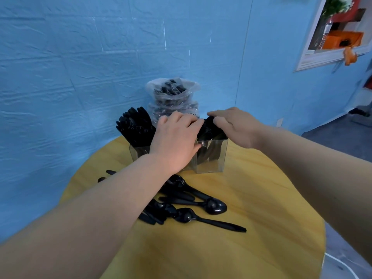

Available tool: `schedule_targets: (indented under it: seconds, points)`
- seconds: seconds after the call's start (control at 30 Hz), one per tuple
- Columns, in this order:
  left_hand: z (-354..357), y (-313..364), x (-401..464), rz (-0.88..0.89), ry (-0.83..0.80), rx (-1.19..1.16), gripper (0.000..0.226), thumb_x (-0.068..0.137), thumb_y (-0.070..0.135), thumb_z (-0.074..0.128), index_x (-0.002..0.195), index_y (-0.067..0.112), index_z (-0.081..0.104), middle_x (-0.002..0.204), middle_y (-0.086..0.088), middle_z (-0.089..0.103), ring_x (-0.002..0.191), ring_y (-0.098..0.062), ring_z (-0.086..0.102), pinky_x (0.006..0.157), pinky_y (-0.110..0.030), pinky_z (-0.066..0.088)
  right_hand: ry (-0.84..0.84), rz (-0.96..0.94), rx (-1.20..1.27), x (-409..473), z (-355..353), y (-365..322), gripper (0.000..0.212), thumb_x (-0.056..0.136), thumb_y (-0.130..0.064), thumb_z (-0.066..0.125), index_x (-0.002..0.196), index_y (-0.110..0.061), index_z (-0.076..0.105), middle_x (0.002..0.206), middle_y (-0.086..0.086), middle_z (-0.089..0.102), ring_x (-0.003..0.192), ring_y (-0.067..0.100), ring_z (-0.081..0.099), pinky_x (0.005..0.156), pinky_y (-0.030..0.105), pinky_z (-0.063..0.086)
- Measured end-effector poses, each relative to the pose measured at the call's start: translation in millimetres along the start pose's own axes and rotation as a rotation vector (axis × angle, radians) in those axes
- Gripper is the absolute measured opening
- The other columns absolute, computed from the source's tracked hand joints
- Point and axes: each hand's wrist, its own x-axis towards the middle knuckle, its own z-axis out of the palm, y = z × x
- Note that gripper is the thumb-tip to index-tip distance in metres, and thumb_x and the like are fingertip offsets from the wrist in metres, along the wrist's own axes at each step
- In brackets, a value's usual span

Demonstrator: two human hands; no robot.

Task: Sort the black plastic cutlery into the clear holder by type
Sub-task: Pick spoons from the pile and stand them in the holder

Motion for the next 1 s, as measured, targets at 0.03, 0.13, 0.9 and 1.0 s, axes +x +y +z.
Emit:
schedule_targets:
  seconds: [0.03, 0.13, 0.9, 1.0]
  points:
    - [1.0, -0.3, 0.0, 0.002, 0.007, -0.002, 0.058, 0.088, 0.043, 0.06, 0.14, 0.026, 0.043, 0.137, 0.005, 0.049, 0.124, -0.024, 0.04, 0.097, -0.041, 0.032, -0.014, 0.018, 0.036, -2.6, 0.5, 0.2, 0.042, 0.102, -0.021, 0.023, 0.13, -0.01, 0.052, 0.127, 0.012, 0.056, 0.122, 0.026, 0.041, 0.099, 0.03, 0.032]
    - [0.5, 1.5, -2.5, 0.003, 0.027, -0.004, 0.059, 0.083, 0.042, 0.066, 0.137, 0.023, 0.048, 0.133, 0.003, 0.053, 0.122, -0.026, 0.042, 0.095, -0.042, 0.034, 0.051, 0.032, 0.057, -6.9, -0.8, 1.8, 0.052, 0.097, -0.033, 0.02, 0.14, -0.017, 0.044, 0.14, 0.005, 0.047, 0.133, 0.018, 0.032, 0.1, 0.02, 0.022]
    - [-19.6, 14.6, -187.9, -0.2, -0.314, -0.217, 0.052, 0.092, 0.052, 0.045, 0.142, 0.041, 0.037, 0.149, 0.013, 0.033, 0.13, -0.015, 0.027, 0.104, -0.038, 0.03, 0.04, 0.081, 0.09, -152.4, 104.8, -76.7, 0.047, 0.088, -0.04, 0.058, 0.132, -0.025, 0.053, 0.136, -0.008, 0.045, 0.118, 0.011, 0.048, 0.094, 0.018, 0.034]
    - [-20.4, 19.6, -188.1, -0.15, -0.341, -0.207, 0.051, 0.095, 0.052, 0.04, 0.144, 0.043, 0.031, 0.152, 0.013, 0.026, 0.132, -0.015, 0.022, 0.105, -0.039, 0.027, 0.074, 0.167, 0.122, -163.5, 101.1, -72.8, 0.044, 0.085, -0.04, 0.063, 0.127, -0.026, 0.056, 0.125, -0.009, 0.047, 0.106, 0.011, 0.053, 0.08, 0.018, 0.035]
